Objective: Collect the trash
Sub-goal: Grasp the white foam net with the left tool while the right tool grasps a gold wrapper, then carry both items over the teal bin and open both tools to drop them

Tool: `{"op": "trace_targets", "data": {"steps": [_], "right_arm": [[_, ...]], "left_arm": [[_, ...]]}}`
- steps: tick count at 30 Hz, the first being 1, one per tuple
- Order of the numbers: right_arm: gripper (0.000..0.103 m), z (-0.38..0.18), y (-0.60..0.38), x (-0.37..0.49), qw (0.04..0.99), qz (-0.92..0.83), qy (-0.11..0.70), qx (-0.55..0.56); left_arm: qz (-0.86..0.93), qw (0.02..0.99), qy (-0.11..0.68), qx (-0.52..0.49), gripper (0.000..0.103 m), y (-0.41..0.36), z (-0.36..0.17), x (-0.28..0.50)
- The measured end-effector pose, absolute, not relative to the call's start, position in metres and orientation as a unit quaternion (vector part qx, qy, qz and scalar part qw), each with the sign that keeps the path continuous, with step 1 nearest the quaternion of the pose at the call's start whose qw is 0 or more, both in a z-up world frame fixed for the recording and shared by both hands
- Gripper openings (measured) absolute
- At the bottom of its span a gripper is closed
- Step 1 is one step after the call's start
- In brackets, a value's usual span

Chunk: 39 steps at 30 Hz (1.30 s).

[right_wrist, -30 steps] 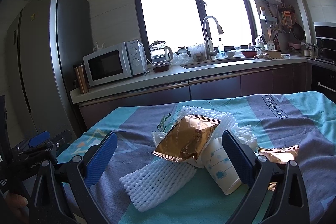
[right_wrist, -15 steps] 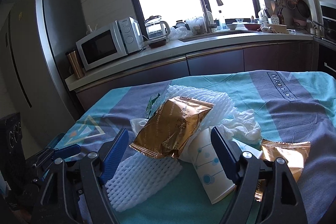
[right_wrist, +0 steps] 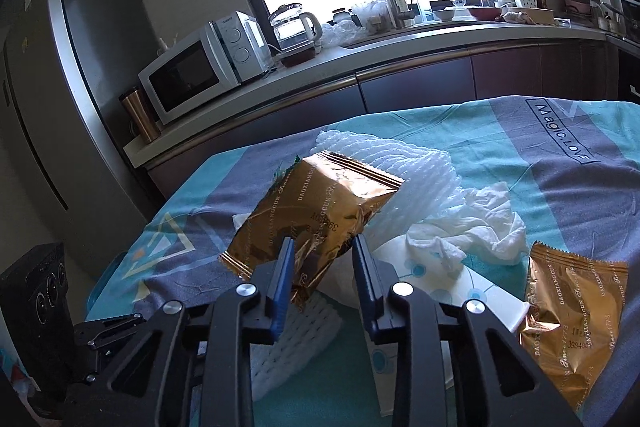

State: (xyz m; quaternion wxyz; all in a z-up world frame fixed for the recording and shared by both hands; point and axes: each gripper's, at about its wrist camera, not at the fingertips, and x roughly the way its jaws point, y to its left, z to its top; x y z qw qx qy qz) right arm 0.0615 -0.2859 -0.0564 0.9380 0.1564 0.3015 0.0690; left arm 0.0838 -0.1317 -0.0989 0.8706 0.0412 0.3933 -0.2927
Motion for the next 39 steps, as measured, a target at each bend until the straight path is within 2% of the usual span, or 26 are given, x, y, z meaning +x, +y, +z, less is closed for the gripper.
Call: {"op": "trace_targets", "data": {"steps": [2,5,22,33,39], "right_arm": [[0.013,-0.058,-0.289,0.062,0.936,0.074,0.301,0.166],[0.011,-0.056,-0.291,0.058,0.937,0.082,0.292,0.175],[0.009,-0.032,-0.264,0.041,0.927,0.177,0.264,0.197],[0.009,-0.018,-0.141,0.087,0.885,0.324,0.291,0.164],[0.009,-0.024,-0.052,0.123,0.847,0.392,0.329,0.141]], "left_arm": [[-0.293,0.872,0.390,0.039,0.018,-0.131,-0.097,0.083],[-0.292,0.876,0.383,0.033,0.012,-0.127,-0.092,0.081],[-0.255,0.905,0.342,-0.005,0.011,-0.034,-0.055,0.038],[-0.097,0.947,0.302,-0.055,0.011,0.110,-0.025,0.023],[0.003,0.951,0.303,-0.069,0.011,0.186,-0.030,0.028]]}}
